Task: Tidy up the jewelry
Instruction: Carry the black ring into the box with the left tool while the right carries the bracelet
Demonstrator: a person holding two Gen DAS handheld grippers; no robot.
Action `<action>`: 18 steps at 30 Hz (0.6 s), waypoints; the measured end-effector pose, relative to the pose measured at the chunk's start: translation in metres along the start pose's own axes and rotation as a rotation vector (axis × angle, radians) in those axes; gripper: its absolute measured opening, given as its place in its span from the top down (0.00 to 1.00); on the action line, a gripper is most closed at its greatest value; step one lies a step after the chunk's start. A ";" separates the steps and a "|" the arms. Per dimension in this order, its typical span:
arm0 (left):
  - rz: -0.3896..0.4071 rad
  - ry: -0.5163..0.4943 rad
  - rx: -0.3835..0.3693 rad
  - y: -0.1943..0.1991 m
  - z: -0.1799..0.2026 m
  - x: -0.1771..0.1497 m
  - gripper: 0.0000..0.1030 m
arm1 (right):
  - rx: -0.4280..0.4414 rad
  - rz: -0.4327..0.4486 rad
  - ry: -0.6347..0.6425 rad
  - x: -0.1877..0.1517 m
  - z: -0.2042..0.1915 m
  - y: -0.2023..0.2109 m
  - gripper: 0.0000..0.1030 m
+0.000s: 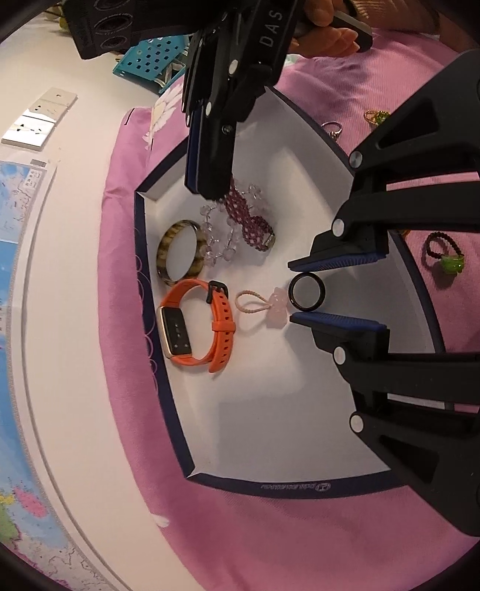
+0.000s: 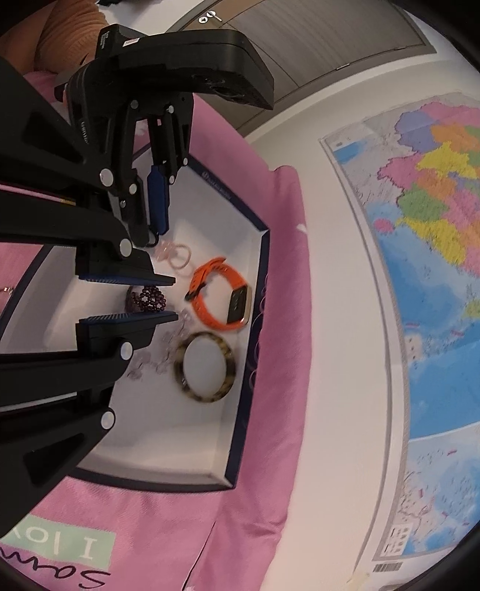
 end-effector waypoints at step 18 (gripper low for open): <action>-0.006 0.004 -0.002 -0.005 -0.002 0.005 0.77 | -0.057 -0.053 -0.080 -0.011 0.027 -0.009 0.85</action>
Point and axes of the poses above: each gripper's, at about its wrist camera, not at the fingertips, and y roughly against the way its jaws point, z to its right, x to its top, the point moved 4 cm from there along -y, roughly the way its jaws point, and after that the axes turned 5 degrees about -z, right-handed, at the moved point
